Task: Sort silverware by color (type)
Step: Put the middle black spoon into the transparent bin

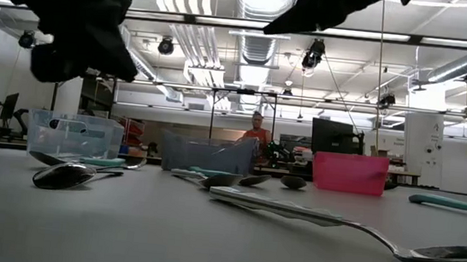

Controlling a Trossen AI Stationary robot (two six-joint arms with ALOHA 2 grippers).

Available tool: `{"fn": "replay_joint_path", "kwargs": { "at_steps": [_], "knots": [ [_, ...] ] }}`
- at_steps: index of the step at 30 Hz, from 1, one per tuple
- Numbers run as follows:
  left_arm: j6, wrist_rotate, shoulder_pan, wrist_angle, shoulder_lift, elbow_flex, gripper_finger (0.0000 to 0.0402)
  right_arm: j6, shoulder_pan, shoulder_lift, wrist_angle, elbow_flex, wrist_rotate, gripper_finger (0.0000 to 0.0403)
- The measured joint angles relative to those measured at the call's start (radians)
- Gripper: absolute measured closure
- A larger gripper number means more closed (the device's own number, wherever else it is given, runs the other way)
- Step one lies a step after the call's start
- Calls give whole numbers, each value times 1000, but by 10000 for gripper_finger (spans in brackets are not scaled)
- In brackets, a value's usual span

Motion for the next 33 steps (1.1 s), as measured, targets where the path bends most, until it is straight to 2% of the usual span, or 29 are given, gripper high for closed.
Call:
{"fn": "replay_joint_path", "kwargs": {
  "at_steps": [8,13,18,25,33],
  "knots": [
    [-71,50,0,-414,5,200,398,73,0,-23,-101,0,-5,360],
    [-49,57,-1,-672,31,328,400,109,0,-23,-123,0,-6,360],
    [-1,56,0,-859,39,397,400,189,0,-22,-140,0,-6,360],
    [65,-33,0,-997,30,395,400,397,0,-22,-246,0,-6,360],
    [270,-126,0,-995,29,394,400,696,33,-21,-281,-52,-6,360]
  ]
}}
